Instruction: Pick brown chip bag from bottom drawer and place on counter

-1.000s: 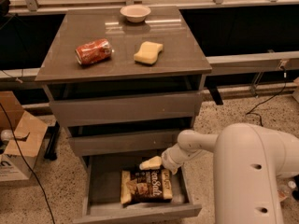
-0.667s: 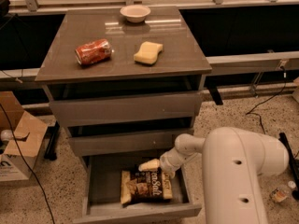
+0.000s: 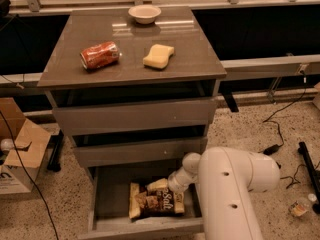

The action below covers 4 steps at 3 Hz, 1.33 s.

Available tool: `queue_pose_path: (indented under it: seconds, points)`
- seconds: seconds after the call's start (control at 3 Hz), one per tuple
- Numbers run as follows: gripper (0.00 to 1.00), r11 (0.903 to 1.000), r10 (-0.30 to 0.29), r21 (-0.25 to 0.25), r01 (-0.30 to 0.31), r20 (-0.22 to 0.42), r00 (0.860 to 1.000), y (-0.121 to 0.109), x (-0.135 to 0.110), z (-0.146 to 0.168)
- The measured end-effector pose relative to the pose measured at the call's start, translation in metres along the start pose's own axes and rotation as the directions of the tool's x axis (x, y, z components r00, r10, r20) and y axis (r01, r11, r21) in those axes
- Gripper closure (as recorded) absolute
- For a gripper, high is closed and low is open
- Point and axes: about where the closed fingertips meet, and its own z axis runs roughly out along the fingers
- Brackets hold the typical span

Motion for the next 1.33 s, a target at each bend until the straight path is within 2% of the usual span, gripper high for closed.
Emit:
queue_pose_path:
  seconds: [0.67,1.0,1.33]
  points:
    - [0.00,0.9953,0.037,0.091,-0.032,-0.050,0.998,-0.044,-0.002,0.044]
    - [0.10,0.9921,0.047,0.119,-0.039,-0.069,0.997,-0.053,0.001,0.054]
    - [0.37,0.9922,0.049,0.118,-0.040,-0.071,0.996,-0.048,0.001,0.055]
